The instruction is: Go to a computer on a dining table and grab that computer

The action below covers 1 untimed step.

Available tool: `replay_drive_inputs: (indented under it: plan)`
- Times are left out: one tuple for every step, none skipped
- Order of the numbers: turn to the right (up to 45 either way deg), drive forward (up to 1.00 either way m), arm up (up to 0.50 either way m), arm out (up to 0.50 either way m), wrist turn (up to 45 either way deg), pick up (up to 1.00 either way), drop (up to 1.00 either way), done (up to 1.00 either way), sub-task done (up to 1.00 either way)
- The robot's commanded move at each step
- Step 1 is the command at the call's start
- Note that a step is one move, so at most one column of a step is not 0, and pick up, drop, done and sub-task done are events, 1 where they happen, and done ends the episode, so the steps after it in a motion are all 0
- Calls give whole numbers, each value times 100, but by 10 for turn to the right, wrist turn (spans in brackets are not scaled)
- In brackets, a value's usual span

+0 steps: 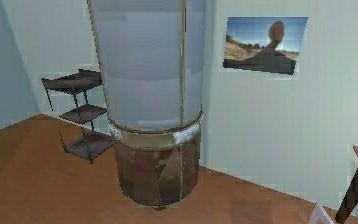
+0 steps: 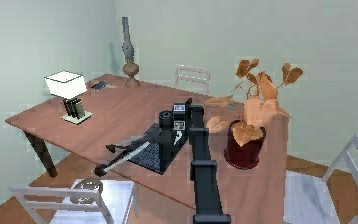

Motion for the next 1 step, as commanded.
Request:
replay_drive_inputs:
  plan:
    - [0, 0, 0, 0, 450, 0, 0, 0, 0]
